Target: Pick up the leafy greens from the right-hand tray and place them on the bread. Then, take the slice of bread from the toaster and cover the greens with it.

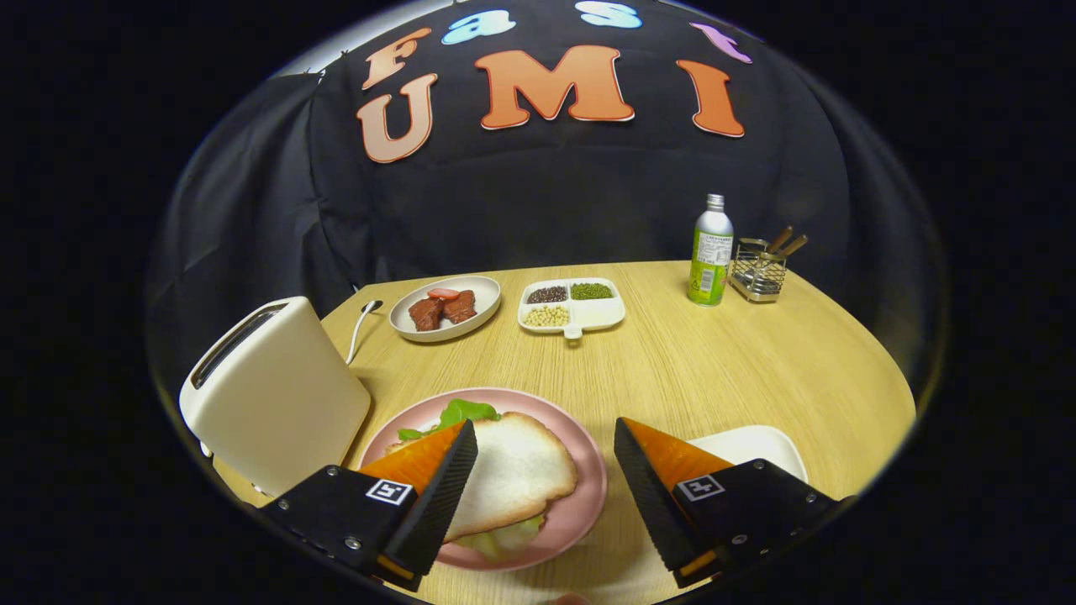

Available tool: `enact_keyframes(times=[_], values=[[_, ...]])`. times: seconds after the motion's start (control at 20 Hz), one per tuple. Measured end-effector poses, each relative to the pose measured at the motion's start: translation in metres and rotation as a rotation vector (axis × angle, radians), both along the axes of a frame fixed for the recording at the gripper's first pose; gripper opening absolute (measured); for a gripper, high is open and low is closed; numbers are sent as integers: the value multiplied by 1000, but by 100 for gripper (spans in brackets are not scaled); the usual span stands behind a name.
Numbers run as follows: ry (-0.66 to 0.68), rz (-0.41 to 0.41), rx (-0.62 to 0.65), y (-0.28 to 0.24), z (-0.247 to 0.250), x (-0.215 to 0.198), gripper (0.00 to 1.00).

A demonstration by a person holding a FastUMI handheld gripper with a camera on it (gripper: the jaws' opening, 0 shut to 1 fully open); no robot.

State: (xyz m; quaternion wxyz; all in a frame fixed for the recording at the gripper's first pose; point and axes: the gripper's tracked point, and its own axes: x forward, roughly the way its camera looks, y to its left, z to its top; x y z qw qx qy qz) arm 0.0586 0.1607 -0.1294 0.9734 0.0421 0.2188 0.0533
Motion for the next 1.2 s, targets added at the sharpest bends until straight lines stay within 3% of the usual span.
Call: enact_keyframes(times=[0.75,1.2], values=[[-286,-92,-46,-116,85,-21,98],[-364,-122,-73,-178,102,-42,98]])
